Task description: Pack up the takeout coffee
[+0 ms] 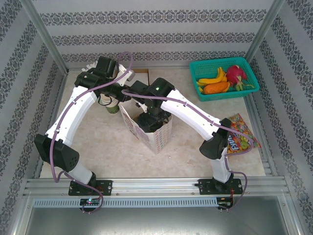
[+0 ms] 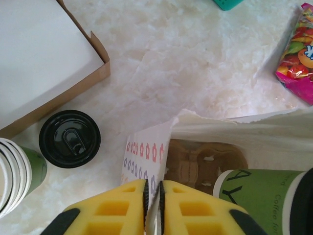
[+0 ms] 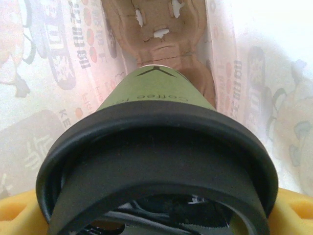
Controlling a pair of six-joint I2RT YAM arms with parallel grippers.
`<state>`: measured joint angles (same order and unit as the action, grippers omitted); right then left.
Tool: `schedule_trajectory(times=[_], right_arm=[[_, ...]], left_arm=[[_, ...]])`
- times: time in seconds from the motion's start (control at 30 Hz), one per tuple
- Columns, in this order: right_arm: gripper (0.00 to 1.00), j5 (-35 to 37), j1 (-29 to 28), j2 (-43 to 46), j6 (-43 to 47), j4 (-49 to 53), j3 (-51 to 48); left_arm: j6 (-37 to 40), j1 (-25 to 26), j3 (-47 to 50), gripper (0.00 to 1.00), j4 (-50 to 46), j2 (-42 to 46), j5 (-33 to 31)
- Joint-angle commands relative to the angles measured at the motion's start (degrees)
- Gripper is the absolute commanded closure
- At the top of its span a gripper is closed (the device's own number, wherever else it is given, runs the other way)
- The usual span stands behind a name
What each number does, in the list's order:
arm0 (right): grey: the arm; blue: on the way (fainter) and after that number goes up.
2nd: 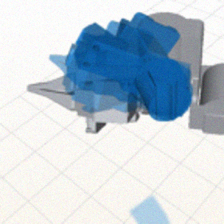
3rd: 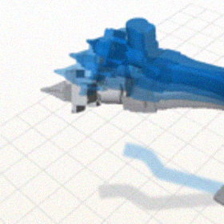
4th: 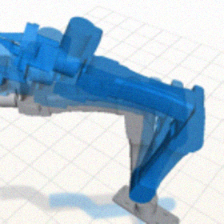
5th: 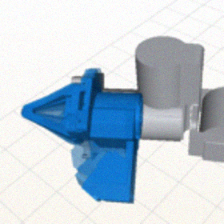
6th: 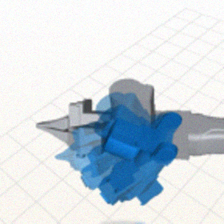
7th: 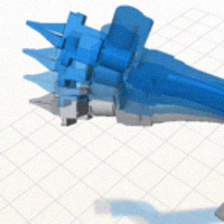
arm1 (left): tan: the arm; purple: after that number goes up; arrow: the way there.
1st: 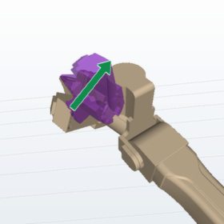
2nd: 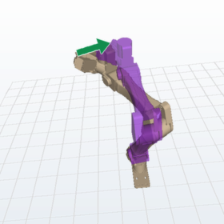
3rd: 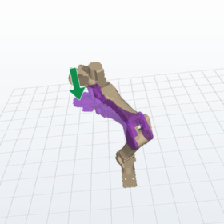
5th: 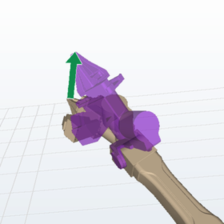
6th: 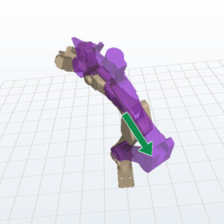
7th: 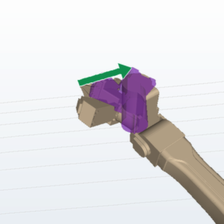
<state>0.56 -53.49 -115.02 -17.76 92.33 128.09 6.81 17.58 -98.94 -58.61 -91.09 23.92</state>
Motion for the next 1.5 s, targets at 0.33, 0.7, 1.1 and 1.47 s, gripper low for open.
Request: schedule_trajectory(times=[0.33, 0.7, 1.1, 1.47], right_arm=[[0.37, 1.7, -0.6, -1.1, -1.1, 11.6, -2.1], [0.38, 4.0, -0.6, -3.1, -0.4, 11.6, -1.4], [0.39, 0.1, -2.7, -4.1, 0.4, 11.6, -2.0], [0.39, 1.4, -2.5, -3.7, -1.9, 11.6, -6.0]], left_arm=[[2.5, 0.3, -2.2, 1.00, -1.4, -0.4, 3.3], [3.6, 0.3, -2.3, 1.00, -3.0, -1.2, 2.7], [1.4, -0.7, -1.0, 1.00, -4.0, 1.0, -1.1], [0.1, -0.8, -0.6, 1.00, -2.6, 2.4, 0.0]])
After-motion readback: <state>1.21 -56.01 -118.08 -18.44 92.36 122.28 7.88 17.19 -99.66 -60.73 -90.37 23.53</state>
